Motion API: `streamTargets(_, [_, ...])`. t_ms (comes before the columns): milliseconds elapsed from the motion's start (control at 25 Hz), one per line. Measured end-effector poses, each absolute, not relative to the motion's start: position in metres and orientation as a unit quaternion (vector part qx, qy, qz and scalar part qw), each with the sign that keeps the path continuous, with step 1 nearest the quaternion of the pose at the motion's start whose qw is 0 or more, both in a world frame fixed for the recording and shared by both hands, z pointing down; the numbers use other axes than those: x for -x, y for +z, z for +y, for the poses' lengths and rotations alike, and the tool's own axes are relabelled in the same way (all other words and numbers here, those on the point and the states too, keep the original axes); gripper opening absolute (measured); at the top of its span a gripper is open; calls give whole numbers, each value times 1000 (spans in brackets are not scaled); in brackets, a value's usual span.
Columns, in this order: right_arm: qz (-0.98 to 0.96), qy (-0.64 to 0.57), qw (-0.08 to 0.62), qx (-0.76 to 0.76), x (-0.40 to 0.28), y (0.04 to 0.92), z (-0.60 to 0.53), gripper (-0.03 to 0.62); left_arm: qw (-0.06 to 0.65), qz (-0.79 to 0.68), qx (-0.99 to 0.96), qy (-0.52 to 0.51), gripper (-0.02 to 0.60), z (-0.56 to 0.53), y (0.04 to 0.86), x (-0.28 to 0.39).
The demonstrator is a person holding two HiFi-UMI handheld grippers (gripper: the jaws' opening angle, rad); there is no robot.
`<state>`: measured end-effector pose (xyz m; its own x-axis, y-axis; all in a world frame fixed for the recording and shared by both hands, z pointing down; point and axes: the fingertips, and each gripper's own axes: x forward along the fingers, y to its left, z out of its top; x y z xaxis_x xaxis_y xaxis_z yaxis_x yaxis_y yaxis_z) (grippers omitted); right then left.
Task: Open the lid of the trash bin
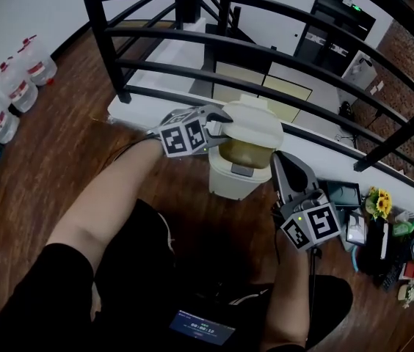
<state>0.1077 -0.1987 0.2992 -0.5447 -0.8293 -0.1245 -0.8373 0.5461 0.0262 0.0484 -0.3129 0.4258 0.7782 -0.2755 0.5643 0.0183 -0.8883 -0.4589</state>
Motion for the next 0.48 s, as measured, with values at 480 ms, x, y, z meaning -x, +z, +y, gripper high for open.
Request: streamTargets(480, [878,39,48,474,-106,300,-200,2,-26,8,972,-232,172,-292,435,-44])
